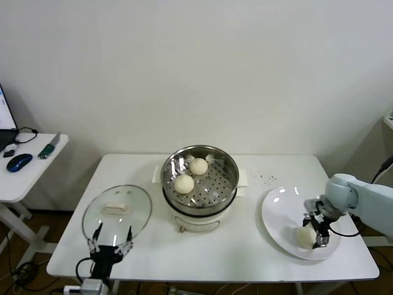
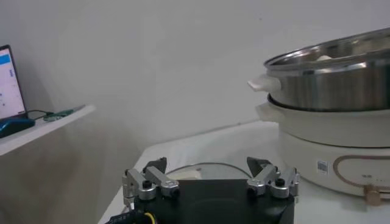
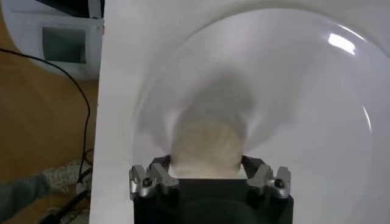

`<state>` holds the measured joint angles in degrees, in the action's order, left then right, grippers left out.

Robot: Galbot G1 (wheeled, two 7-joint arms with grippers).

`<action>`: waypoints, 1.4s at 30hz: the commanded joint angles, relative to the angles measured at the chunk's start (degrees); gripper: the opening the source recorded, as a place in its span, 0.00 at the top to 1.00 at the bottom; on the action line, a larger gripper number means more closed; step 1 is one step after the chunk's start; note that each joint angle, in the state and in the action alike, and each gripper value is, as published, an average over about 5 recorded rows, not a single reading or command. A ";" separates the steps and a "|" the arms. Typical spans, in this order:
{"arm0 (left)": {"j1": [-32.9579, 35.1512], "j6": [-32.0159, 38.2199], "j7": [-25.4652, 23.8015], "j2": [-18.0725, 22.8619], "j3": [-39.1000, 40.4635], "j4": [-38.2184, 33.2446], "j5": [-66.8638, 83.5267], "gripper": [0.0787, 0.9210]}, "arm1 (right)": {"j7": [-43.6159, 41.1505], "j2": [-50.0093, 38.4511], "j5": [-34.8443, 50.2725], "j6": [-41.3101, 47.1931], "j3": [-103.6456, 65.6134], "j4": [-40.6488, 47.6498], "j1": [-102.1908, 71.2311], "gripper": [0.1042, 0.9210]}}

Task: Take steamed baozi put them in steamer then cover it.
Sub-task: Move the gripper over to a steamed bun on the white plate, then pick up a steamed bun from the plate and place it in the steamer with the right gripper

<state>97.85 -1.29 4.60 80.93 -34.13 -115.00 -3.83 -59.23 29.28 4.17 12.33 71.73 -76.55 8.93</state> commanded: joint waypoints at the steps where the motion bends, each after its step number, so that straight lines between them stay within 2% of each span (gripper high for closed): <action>1: 0.19 0.08 0.02 -0.01 0.01 0.04 -0.19 0.12 | -0.12 0.66 -0.68 -0.34 -1.90 1.10 -1.65 0.22; 9: 0.32 0.21 -0.01 0.08 0.03 -0.08 -0.17 0.12 | -0.95 0.63 0.09 -1.84 -1.52 1.25 1.31 0.28; 15: 0.47 0.26 -0.04 -0.08 0.15 -0.37 -0.14 0.12 | -2.84 3.89 1.50 -8.88 6.24 1.68 15.40 0.29; 26: 1.13 0.03 -0.12 -0.07 0.30 -0.32 0.60 0.12 | -6.21 19.66 1.40 -26.79 17.99 0.31 40.80 0.28; 32: 1.46 -0.40 -0.09 -0.86 0.47 -1.00 0.81 0.12 | -6.63 27.58 1.71 -32.29 17.51 -1.88 44.22 0.28; 42: 1.86 -0.58 0.05 -0.78 1.03 -1.44 0.65 0.12 | -7.34 41.30 -0.58 -37.93 14.08 1.68 40.17 0.28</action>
<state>99.48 -1.60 4.57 80.34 -33.21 -116.26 -3.24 -65.90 56.58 5.11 -17.89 85.80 -76.12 46.38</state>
